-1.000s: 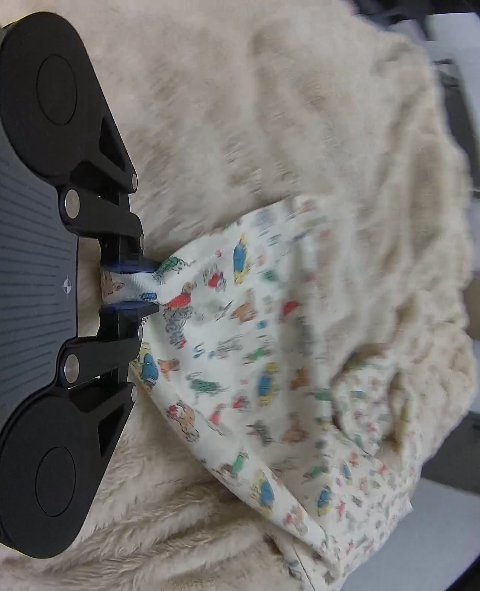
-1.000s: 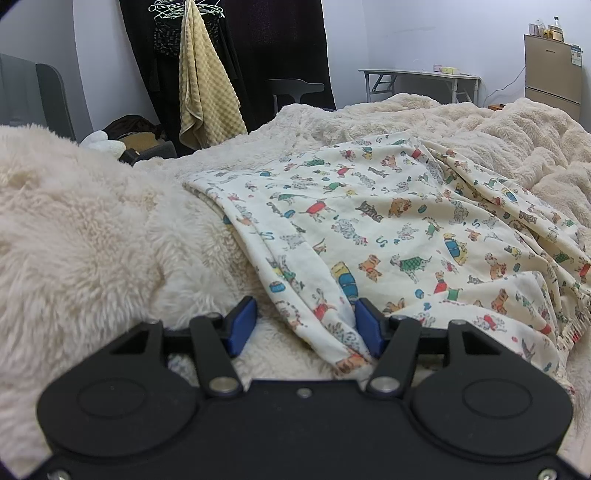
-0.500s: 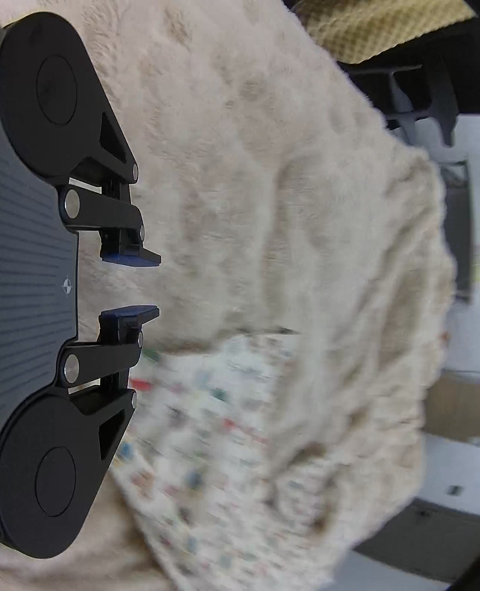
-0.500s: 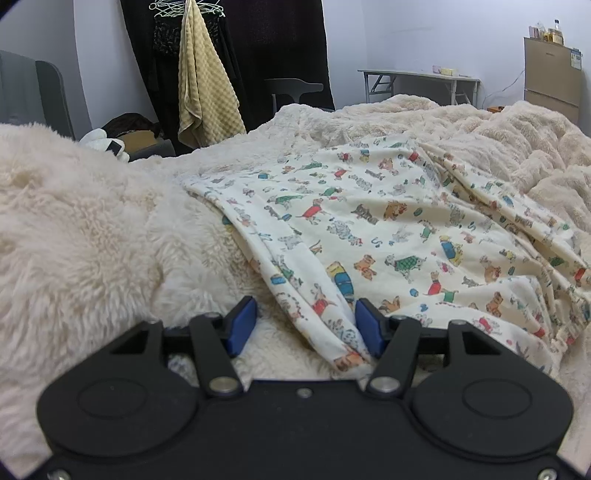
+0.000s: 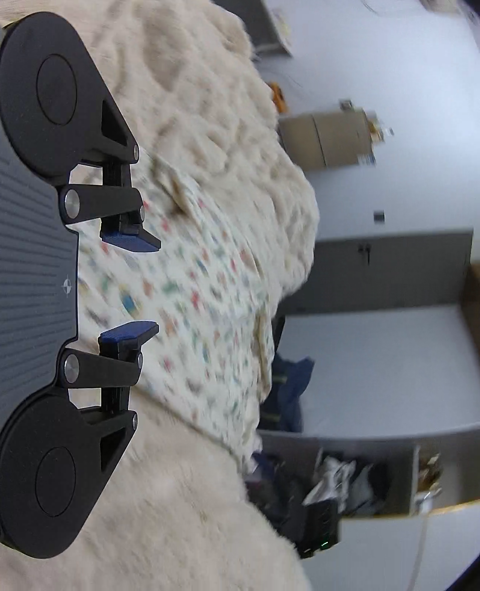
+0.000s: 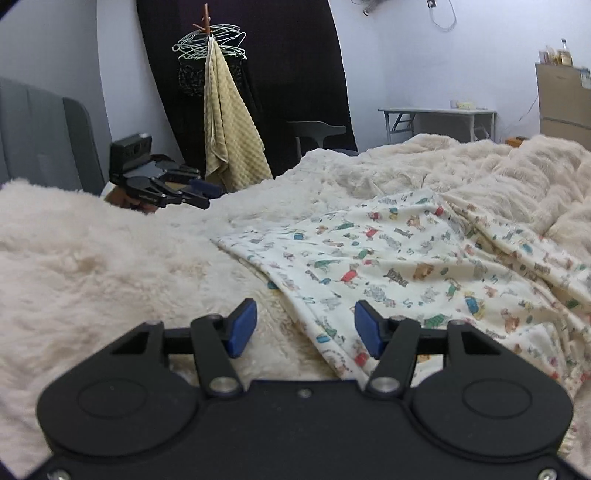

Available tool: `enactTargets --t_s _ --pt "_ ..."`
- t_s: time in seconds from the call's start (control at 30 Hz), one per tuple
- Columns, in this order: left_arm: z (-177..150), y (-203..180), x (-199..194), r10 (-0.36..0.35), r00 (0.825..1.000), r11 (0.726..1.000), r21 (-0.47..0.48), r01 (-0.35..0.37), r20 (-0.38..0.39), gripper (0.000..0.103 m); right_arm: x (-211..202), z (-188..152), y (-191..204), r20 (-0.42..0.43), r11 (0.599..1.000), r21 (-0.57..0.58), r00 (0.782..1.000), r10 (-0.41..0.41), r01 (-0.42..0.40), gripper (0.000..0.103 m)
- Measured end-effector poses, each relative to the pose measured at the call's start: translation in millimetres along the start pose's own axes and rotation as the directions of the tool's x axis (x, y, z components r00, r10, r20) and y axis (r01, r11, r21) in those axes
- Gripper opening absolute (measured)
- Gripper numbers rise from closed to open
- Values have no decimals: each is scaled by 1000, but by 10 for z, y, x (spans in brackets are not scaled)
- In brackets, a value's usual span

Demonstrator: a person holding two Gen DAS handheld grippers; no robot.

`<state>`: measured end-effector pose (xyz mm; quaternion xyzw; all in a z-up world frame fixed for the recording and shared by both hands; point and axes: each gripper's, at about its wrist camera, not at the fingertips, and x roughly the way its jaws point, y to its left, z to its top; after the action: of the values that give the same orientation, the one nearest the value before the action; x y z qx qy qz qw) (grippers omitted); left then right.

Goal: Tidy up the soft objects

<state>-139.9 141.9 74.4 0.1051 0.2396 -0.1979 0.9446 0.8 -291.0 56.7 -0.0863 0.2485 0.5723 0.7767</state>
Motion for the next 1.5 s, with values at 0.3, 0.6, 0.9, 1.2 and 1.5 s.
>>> enactTargets --t_s 0.3,0.6,0.9,1.2,1.5 --pt "-254 -339 392 -2 998 978 207 17 -70 33 163 -3 97 -60 994 -55 994 -93 90 17" --pt "-223 -630 443 -26 999 951 308 31 -22 20 63 45 67 -12 994 -38 995 -104 103 2" --pt "-140 -568 482 -58 998 968 245 52 21 6 287 88 209 -60 993 -106 997 -55 49 5" --pt "-91 -466 64 -219 970 962 191 196 106 1 -78 152 278 44 994 -111 999 18 -13 0" --pt "-45 -410 -28 -343 936 928 181 324 82 37 -217 19 283 -33 984 -151 995 92 -96 6"
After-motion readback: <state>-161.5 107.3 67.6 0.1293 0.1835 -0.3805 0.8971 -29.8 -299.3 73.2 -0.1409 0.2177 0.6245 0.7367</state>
